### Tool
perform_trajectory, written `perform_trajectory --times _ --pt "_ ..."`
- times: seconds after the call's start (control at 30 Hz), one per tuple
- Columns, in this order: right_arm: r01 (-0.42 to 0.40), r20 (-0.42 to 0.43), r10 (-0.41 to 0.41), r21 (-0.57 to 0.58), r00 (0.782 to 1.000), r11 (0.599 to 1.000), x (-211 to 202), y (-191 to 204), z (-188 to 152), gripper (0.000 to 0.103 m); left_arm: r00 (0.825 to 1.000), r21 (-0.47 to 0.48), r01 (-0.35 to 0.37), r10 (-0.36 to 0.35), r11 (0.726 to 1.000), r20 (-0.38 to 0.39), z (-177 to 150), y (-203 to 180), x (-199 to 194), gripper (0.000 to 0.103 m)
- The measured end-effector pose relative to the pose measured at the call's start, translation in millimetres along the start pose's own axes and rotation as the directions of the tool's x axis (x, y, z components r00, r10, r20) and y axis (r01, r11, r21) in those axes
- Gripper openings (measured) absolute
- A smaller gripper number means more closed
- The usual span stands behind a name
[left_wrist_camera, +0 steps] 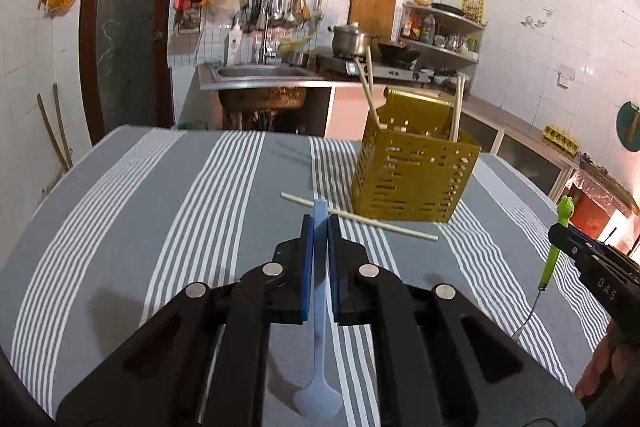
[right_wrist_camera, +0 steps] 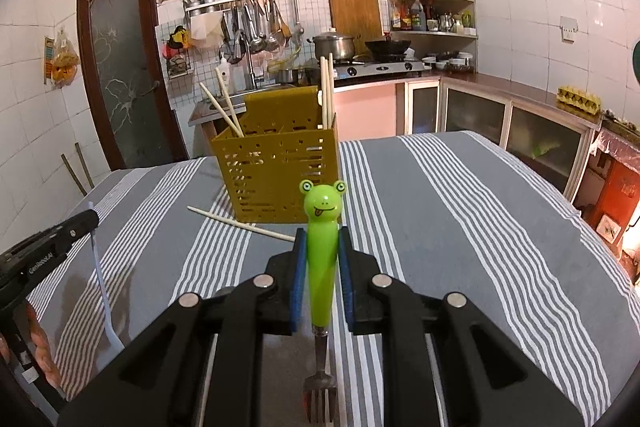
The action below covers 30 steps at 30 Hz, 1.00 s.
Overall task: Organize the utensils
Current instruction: 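Lift the fork and spoon and carry them toward the yellow holder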
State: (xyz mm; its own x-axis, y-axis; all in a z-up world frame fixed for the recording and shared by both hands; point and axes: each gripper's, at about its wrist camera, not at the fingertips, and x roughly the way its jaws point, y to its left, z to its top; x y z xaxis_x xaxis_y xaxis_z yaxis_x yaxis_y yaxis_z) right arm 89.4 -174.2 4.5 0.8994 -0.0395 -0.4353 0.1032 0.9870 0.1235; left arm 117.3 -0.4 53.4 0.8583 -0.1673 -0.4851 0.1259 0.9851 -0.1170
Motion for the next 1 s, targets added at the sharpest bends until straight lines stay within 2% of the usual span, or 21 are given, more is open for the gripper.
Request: perform_trajectory --times 0.57,1.0 --pt "0.037 0.073 -0.035 -0.035 0.997 0.999 -5.7 10.5 21.7 0.016 0.995 0.039 0.026 -0.029 0.999 0.091 27.1 -1.5 -0.9 0.006" --pt "0.034 0.073 -0.031 -0.042 0.997 0.999 4.0 11.5 31.7 0.016 0.993 0.048 0.043 -0.049 0.998 0.111 43.3 -4.7 7.8 0.006"
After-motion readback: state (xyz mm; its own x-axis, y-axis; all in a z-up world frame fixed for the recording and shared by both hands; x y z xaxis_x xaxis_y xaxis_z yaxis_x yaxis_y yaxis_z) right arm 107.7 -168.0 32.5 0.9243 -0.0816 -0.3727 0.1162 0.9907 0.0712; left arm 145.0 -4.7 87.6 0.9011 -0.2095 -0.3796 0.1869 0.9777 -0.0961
